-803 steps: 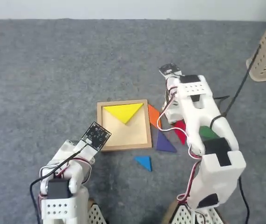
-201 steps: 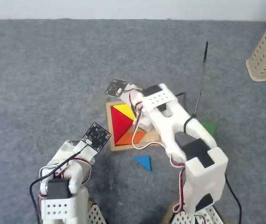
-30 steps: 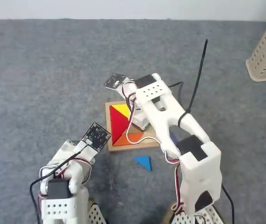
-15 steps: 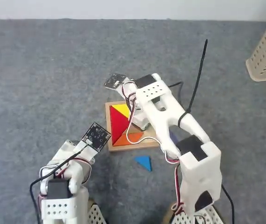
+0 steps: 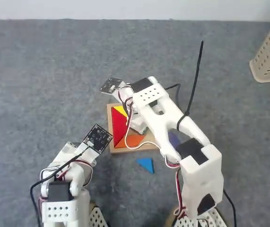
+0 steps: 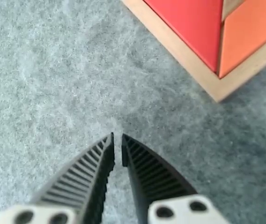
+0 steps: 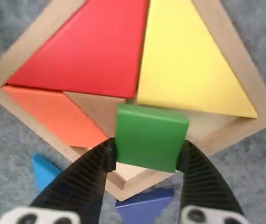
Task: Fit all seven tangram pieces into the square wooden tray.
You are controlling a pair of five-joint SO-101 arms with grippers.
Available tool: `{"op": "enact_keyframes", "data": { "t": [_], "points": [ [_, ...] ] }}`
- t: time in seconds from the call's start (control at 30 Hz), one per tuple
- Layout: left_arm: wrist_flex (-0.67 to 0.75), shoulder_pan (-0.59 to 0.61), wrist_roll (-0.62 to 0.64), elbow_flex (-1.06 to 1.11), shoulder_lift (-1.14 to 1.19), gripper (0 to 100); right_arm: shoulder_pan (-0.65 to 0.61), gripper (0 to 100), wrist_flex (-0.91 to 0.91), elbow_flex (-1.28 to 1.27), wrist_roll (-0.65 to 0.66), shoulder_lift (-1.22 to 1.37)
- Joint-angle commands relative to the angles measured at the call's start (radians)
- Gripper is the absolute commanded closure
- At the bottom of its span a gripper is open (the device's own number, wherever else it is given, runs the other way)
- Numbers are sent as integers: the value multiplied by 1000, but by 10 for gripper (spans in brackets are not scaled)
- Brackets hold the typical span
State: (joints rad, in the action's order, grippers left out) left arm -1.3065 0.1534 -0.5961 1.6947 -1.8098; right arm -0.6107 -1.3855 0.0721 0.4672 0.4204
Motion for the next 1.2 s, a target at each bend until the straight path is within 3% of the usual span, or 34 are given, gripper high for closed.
{"op": "enact_keyframes", "data": {
  "t": [0.0,0.87,1.07,1.17],
  "points": [
    [-6,5,-2,-10,-17,976,-5,803,7,64,2,-16],
    [-6,5,-2,-10,-17,976,-4,763,4,64,2,-18],
    [-6,5,-2,-10,-17,976,18,980,7,68,-40,-21],
    [-6,5,-2,-10,-17,976,58,991,7,63,-80,-54]
  ]
}}
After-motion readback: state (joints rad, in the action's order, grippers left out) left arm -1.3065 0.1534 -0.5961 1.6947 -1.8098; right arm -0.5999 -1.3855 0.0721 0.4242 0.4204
